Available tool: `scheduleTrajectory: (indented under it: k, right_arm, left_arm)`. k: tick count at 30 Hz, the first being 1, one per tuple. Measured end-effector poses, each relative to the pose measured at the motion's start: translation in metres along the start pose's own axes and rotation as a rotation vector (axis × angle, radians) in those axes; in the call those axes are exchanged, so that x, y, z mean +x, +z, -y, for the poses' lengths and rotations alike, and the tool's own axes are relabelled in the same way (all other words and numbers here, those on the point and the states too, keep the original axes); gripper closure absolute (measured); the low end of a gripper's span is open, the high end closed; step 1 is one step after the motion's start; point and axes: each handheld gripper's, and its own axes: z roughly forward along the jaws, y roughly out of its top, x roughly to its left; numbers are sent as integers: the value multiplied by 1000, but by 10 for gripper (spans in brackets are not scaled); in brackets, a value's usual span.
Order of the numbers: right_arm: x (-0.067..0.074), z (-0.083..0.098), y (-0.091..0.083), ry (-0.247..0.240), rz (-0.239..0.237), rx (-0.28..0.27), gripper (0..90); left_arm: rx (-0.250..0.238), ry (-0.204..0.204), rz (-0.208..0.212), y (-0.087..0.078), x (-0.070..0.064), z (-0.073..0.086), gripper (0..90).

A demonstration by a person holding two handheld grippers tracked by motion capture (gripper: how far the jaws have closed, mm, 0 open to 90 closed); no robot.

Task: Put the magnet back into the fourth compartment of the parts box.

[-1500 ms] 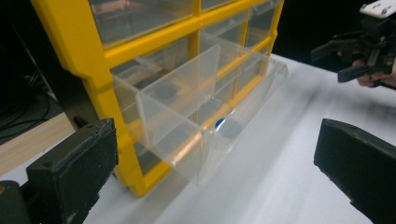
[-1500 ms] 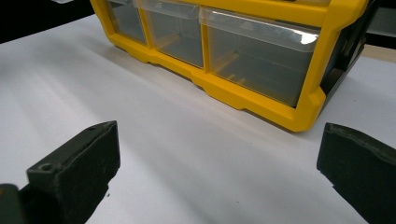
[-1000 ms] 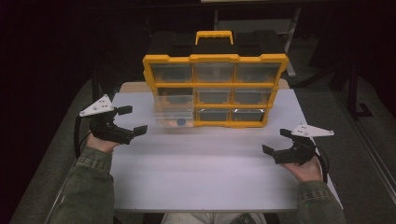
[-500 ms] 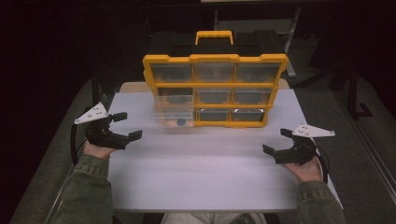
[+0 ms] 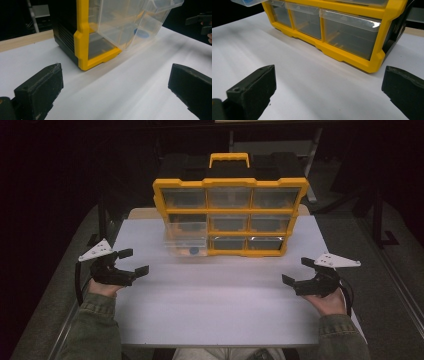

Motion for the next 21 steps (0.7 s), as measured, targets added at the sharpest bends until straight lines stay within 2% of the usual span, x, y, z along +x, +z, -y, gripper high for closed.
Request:
scheduleTrajectory:
  k: [6,16,21]
  right_arm:
    - [0,0,-1,1,-2,-3,0]
    - [1,-1,-2,1,-5,-8,0]
    - [0,0,-1,3,-7,-6,0]
  left_arm:
    - [-28,-15,-19,-3,2,9,0]
    - [-40,-53,-72,-6,4,27,0]
    - [-49,-65,-71,-6,5,28,0]
